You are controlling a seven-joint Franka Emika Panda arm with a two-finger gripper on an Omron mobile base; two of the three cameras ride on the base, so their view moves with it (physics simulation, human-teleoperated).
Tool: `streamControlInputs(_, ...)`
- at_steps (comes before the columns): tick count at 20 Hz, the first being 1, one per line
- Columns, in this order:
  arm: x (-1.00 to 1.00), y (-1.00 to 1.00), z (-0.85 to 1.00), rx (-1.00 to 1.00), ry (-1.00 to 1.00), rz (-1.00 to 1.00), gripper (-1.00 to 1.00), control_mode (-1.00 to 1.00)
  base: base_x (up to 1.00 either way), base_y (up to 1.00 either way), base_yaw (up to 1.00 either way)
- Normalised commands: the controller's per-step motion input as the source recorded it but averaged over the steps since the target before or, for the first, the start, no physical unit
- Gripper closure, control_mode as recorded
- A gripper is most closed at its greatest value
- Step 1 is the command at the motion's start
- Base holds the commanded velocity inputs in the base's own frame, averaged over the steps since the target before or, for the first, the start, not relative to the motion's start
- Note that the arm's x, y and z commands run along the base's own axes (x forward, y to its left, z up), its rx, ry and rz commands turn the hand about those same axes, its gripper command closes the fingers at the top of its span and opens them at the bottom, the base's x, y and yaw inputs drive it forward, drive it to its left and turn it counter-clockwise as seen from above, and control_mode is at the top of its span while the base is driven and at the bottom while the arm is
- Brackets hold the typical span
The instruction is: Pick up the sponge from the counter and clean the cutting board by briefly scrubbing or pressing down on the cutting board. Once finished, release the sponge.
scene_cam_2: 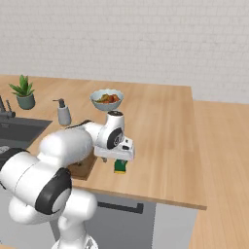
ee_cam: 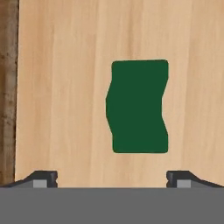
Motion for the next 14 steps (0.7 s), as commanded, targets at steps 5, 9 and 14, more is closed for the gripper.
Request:
streamControlInputs(5, 0.4, -0.21, -0.29, 0.02, 0.04, 0.0, -1.0, -1.0, 0.0, 0.0, 0.0)
streamControlInputs(9, 0.23, -0.02, -0.37, 0.01, 0.0, 0.0, -1.0, -1.0, 0.0, 0.0, 0.0)
streamControlInputs(14, 0.02, 0.0, -0.51, 0.0, 0.0, 0.0, -1.0, -1.0, 0.0, 0.0, 0.0)
